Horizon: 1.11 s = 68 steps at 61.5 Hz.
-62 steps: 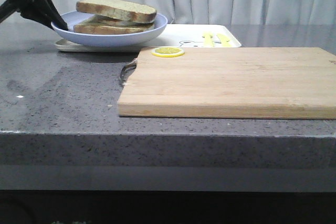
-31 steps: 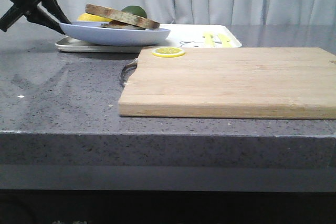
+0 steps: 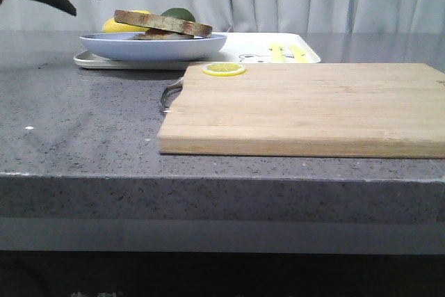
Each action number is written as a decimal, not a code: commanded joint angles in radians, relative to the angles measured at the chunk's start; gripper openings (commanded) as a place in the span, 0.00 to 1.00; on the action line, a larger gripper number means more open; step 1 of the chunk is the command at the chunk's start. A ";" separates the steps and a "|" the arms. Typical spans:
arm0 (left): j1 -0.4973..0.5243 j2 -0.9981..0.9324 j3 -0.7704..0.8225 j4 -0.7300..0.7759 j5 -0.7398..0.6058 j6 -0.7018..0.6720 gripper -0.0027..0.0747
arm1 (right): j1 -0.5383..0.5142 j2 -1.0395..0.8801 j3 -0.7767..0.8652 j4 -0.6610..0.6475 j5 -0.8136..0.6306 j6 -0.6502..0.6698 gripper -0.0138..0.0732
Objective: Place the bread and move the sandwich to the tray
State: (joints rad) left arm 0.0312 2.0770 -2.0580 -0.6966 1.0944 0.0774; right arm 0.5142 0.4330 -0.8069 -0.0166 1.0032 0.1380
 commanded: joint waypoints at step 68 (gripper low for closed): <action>-0.025 -1.436 1.130 0.141 -0.245 0.374 0.41 | -0.005 0.004 -0.021 -0.013 -0.065 -0.004 0.68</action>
State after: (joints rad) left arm 0.0235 0.6943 -0.9336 -0.5355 0.8806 0.4464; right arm 0.5142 0.4330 -0.8069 -0.0166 1.0032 0.1380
